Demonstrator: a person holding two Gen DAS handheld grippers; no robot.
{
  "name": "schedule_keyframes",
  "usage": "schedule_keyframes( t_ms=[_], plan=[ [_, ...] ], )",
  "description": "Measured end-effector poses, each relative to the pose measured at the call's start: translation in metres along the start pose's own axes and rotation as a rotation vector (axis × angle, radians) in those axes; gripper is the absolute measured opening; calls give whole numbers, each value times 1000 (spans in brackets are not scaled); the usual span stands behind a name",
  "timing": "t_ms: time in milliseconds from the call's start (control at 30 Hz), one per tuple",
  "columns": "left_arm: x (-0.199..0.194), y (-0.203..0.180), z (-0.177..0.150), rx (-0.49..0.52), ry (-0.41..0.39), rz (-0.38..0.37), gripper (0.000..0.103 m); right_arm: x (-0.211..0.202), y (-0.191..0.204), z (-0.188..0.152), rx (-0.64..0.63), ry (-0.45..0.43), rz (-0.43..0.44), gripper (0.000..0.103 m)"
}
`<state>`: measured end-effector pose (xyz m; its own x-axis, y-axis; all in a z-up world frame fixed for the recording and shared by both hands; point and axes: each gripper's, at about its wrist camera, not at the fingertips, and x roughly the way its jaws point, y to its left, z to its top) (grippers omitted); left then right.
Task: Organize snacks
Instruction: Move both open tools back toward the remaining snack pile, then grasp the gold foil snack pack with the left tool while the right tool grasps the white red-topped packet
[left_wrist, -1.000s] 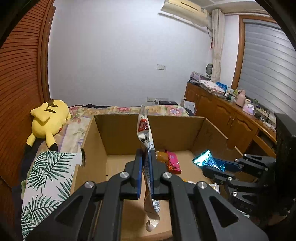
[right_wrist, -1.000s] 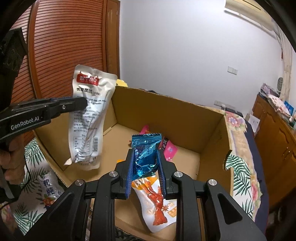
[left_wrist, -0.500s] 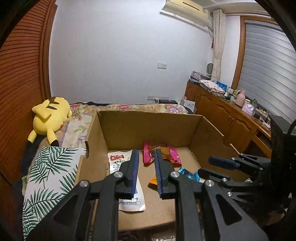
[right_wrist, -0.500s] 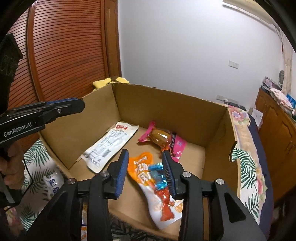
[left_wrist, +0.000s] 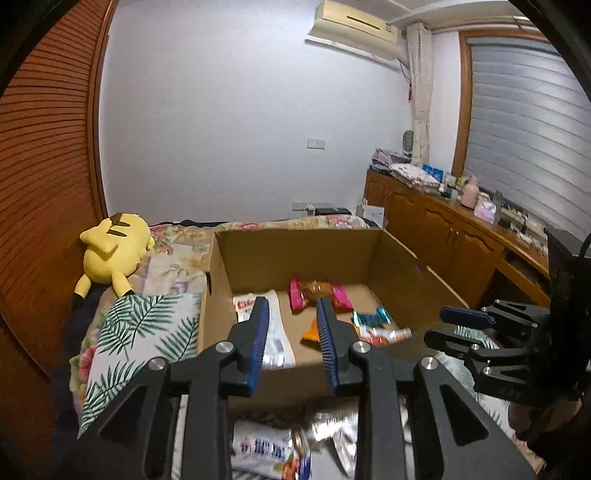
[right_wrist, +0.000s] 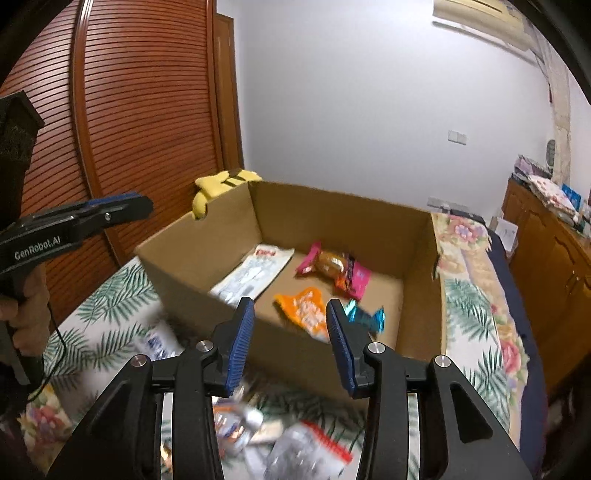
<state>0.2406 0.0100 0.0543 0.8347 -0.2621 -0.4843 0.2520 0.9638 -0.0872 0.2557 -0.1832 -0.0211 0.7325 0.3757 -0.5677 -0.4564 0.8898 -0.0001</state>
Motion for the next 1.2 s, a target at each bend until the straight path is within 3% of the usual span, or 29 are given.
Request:
schedule_keyframes(
  t_ms=[367, 500, 833, 1200],
  plan=[
    [-18, -21, -56, 39, 95, -27, 27, -20, 10, -51, 47, 55, -34, 45],
    [-16, -31, -74, 45, 141, -55, 27, -18, 7, -64, 56, 79, -69, 60],
    [-5, -66, -103, 81, 218, -148, 27, 5, -7, -90, 110, 146, -110, 62],
    [5, -89, -123, 104, 292, -188, 27, 31, -11, -106, 146, 222, -123, 66]
  ],
)
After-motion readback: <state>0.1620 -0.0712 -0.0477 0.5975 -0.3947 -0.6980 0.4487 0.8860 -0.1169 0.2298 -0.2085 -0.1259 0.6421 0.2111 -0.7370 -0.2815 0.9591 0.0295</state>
